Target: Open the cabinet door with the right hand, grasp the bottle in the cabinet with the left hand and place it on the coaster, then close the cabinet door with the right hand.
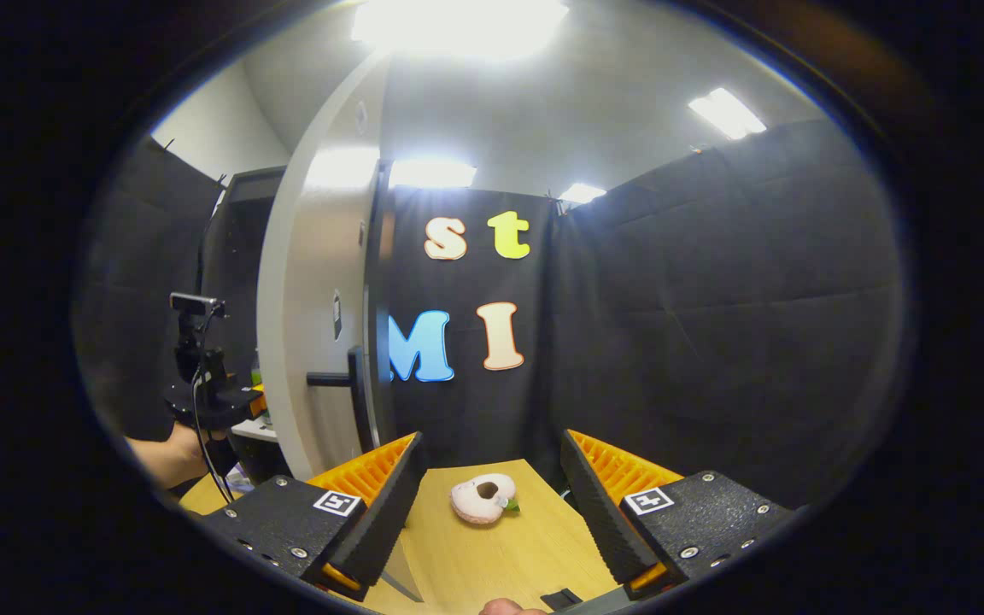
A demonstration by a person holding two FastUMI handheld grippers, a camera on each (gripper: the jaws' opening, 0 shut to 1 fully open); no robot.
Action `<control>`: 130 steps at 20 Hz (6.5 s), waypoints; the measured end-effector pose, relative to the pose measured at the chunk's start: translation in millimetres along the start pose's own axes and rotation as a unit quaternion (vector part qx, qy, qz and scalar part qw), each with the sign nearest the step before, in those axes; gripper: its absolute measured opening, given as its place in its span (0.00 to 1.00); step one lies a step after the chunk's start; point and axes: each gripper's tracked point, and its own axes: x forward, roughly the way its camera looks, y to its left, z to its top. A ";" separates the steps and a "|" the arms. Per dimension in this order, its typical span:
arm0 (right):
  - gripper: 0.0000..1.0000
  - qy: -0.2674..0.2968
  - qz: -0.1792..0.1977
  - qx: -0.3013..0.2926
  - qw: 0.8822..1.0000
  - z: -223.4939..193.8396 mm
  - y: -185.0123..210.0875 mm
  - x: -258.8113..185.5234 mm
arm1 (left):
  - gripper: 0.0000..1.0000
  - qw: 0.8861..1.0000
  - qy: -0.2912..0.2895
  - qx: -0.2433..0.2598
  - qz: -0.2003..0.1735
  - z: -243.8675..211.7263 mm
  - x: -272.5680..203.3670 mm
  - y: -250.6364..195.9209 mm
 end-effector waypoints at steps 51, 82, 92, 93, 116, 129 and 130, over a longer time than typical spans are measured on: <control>0.95 0.064 0.109 0.092 0.988 -55.9 -77.6 66.3 | 0.72 0.991 -0.026 0.054 0.116 59.2 -163.3 4.6; 0.96 0.115 0.166 -0.099 0.974 -236.4 -31.3 88.6 | 0.74 0.965 0.055 0.035 0.253 -295.8 -352.5 40.0; 0.96 0.129 0.176 -0.102 0.971 -248.8 -21.4 84.1 | 0.82 0.968 0.028 0.032 0.248 -282.4 -353.4 37.2; 0.95 0.130 0.177 -0.102 0.970 -249.4 -19.9 83.8 | 0.82 0.968 0.026 0.033 0.249 -278.3 -355.8 37.9; 0.96 0.118 0.182 -0.006 0.976 -194.8 -11.3 85.4 | 0.82 0.991 -0.014 0.010 0.131 -45.5 -328.5 -15.6; 0.95 0.135 0.233 0.126 0.955 -91.3 -4.3 76.5 | 0.82 0.983 0.093 0.070 0.140 65.0 -295.2 -34.9; 0.95 0.131 0.230 0.118 0.957 -87.7 -5.0 74.1 | 0.82 0.983 0.094 0.079 0.136 70.8 -296.3 -36.5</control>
